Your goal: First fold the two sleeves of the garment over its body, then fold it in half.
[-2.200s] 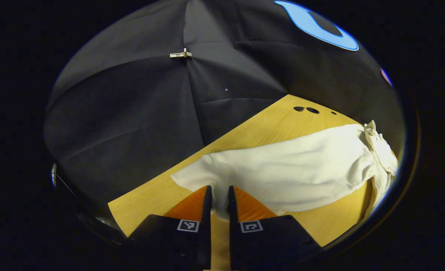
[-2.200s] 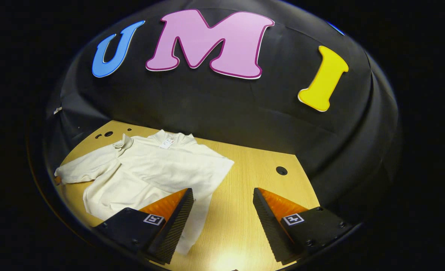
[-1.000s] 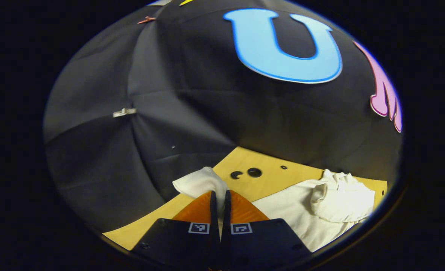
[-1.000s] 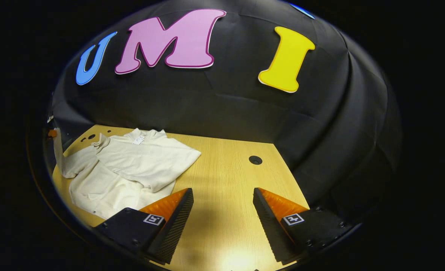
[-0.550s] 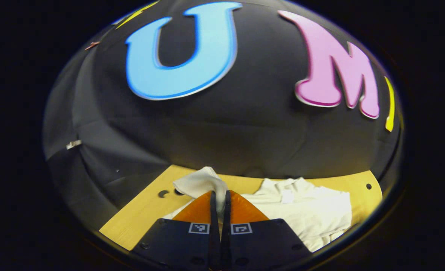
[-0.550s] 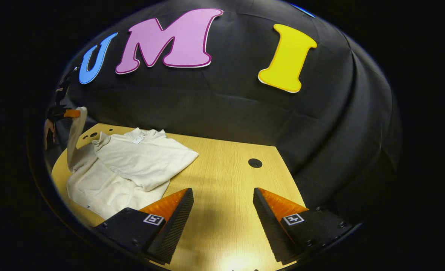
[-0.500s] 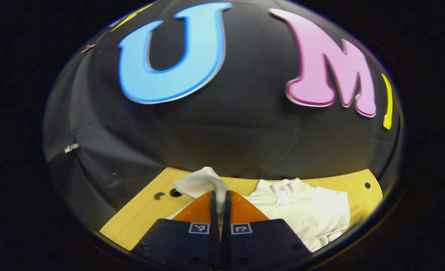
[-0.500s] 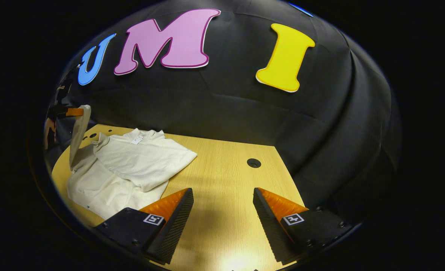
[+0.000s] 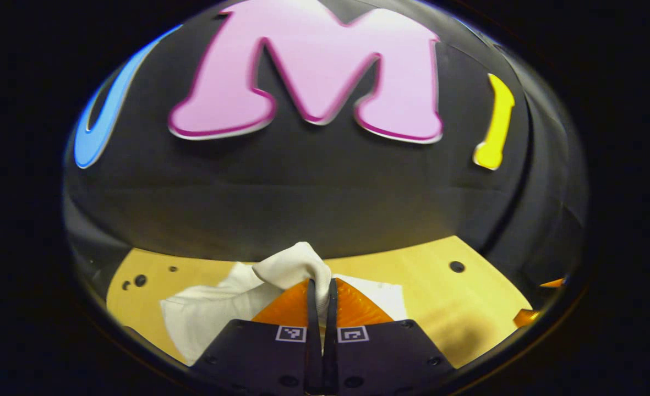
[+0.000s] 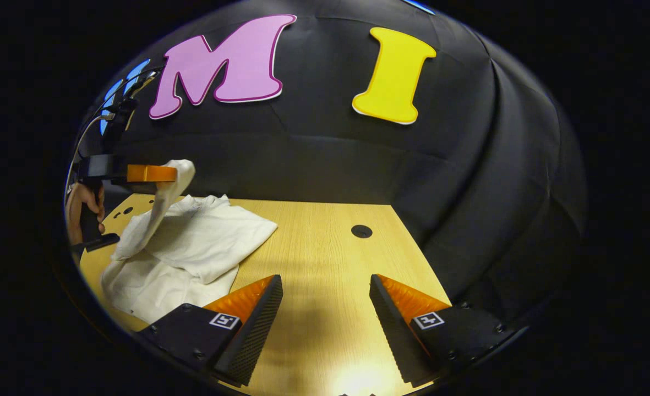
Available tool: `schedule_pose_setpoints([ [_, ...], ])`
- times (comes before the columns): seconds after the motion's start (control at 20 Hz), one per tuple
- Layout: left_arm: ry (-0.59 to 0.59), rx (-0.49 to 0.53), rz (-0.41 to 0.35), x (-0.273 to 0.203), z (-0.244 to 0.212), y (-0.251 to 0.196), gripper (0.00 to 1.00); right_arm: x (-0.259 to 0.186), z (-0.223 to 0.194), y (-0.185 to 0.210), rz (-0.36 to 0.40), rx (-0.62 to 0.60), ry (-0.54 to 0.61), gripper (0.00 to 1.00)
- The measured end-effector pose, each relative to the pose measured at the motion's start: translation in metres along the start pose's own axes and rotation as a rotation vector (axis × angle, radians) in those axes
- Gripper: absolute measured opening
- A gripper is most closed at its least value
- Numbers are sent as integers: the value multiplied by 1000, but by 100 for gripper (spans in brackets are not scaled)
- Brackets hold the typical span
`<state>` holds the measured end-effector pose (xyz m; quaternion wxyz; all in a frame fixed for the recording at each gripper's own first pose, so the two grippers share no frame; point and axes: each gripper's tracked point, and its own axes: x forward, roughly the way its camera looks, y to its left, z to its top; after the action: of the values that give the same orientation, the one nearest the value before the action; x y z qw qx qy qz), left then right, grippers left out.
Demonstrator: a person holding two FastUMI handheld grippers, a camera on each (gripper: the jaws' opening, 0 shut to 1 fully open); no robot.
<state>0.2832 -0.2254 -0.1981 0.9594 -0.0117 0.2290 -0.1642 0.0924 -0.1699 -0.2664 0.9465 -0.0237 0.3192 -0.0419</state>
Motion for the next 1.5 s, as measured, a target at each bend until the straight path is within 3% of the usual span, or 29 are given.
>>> schedule_pose_setpoints([
  [0.2,63,9,-92,20,-29,-43,8,-9,-6,2,-24,28,6,98],
  [0.3,69,-27,-144,27,-37,-64,21,-14,-8,3,-33,38,8,98],
  [0.45,23,-51,-223,11,-30,-78,62,-21,-2,7,-44,52,-2,98],
  [0.6,-24,-15,-216,-24,-25,-60,99,-29,1,23,-32,79,-7,98],
  [0.8,-29,-20,-154,-91,-38,5,98,-38,-11,55,10,90,22,97],
  [1.15,139,-91,104,-186,-142,148,97,-38,-46,142,169,141,110,96],
  [1.3,234,-166,176,-216,-192,183,98,-34,-64,172,206,136,155,97],
  [1.5,301,-228,198,-242,-236,200,98,-30,-95,198,234,101,227,99],
])
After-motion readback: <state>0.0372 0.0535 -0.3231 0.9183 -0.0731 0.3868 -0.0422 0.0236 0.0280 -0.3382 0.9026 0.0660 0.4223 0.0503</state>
